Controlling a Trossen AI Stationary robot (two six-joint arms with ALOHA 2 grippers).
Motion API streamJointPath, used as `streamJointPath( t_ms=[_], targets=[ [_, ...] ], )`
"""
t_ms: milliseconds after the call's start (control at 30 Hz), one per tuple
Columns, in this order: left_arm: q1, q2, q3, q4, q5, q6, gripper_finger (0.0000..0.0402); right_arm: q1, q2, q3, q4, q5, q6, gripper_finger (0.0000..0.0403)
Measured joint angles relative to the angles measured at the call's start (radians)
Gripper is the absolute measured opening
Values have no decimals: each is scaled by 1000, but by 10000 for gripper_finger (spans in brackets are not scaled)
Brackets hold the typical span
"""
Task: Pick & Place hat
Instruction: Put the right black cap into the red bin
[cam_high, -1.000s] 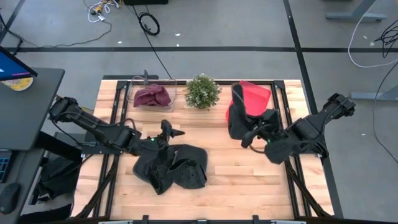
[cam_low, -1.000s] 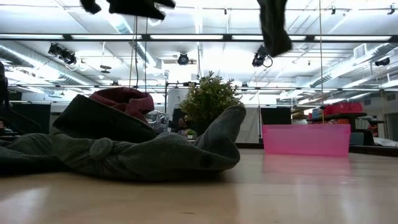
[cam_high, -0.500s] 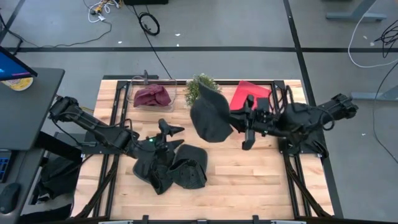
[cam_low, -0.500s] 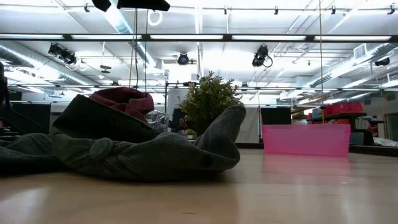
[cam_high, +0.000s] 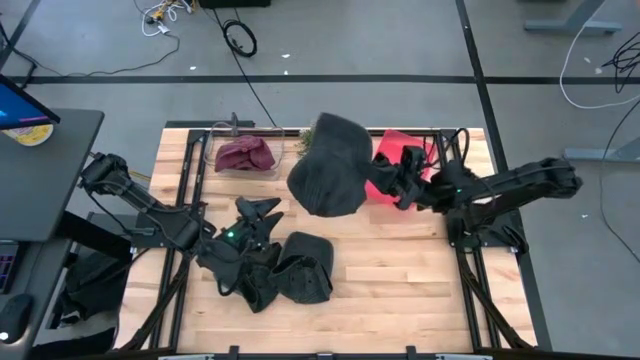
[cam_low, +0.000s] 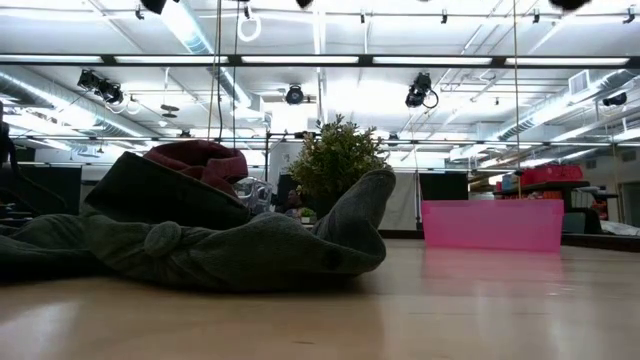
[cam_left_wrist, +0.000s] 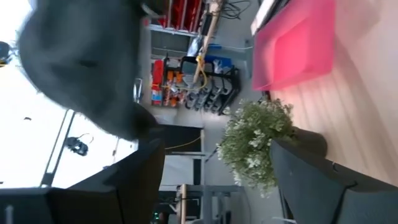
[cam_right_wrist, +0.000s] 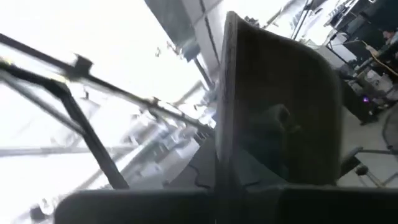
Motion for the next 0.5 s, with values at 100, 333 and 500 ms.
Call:
streamJointPath(
  t_ms=[100,333,500],
  targets=[
    [2,0,0,90,1,95,295,-22,31,-64,133,1,56,2],
    [60,0,0,283,118,259,295,-32,106,-81,271,-39,130,2],
    [118,2,0,287,202,276,295,-31,121,-64,289,-71,141,2]
  ],
)
